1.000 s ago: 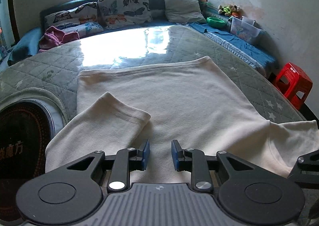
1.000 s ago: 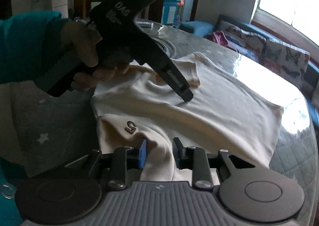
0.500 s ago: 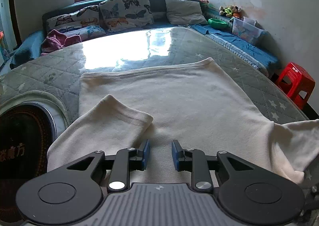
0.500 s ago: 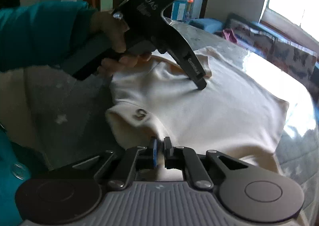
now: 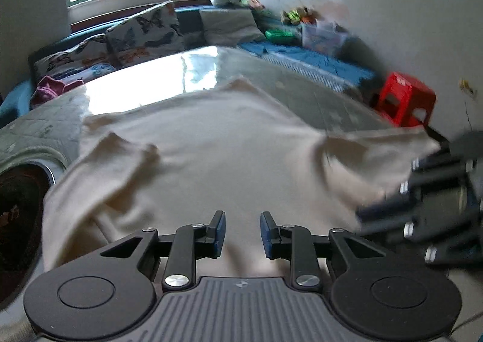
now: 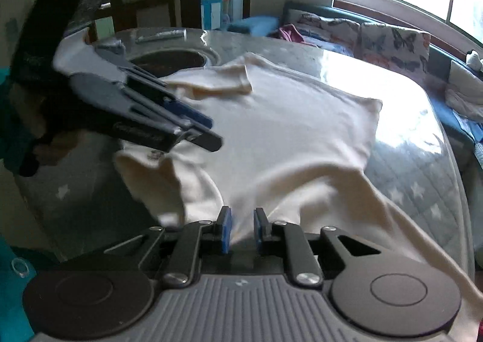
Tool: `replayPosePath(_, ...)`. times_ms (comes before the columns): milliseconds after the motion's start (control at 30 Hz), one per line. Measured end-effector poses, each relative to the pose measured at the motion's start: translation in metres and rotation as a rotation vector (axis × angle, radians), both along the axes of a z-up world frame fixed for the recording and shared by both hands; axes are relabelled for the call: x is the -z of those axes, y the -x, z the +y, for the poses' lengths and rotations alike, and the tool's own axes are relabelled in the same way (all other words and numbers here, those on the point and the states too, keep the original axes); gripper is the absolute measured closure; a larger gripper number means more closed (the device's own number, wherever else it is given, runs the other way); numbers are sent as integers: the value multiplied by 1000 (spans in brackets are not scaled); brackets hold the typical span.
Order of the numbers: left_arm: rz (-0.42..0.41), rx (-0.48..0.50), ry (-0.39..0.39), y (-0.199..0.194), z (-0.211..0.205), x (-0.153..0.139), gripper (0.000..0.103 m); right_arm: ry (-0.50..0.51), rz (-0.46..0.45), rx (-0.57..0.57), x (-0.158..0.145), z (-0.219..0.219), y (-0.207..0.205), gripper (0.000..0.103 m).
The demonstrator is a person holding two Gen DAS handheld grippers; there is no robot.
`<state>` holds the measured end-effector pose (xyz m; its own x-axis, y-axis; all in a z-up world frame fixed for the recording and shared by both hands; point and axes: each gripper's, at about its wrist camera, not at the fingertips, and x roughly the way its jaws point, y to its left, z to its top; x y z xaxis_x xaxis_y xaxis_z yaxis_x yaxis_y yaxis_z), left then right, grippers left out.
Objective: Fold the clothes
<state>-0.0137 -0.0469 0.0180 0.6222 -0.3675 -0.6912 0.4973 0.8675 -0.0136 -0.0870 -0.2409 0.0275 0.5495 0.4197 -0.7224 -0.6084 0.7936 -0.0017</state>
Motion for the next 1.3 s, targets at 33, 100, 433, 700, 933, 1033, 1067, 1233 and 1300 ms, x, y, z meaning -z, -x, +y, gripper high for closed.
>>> replayPosePath(33, -7, 12, -11, 6, -2, 3, 75, -20, 3, 15, -2, -5, 1, 87)
replayPosePath(100, -22, 29, -32, 13, -6, 6, 75, -73, 11, 55, -9, -17, 4, 87)
replayPosePath(433, -52, 90, 16, 20, -27, -12, 73, -72, -61, 495, -12, -111, 15, 74)
replayPosePath(700, -27, 155, 12, 28, -53, -3, 72, 10, -88, 794, 7, -177, 25, 71)
replayPosePath(933, -11, 163, -19, 31, -58, 5, 68, -75, -33, 832, 19, -197, 35, 81)
replayPosePath(1033, -16, 168, -29, 32, -60, 4, 66, -28, -66, 801, 13, -191, 33, 93)
replayPosePath(1067, -18, 174, -29, 32, -61, 3, 66, -2, -89, 788, 9, -188, 32, 93)
replayPosePath(1233, -22, 203, -43, 33, -65, 2, 66, 49, -191, 769, -16, -192, 17, 94)
replayPosePath(1300, -21, 214, -53, 33, -68, 4, 66, 45, -196, 762, -18, -192, 10, 94)
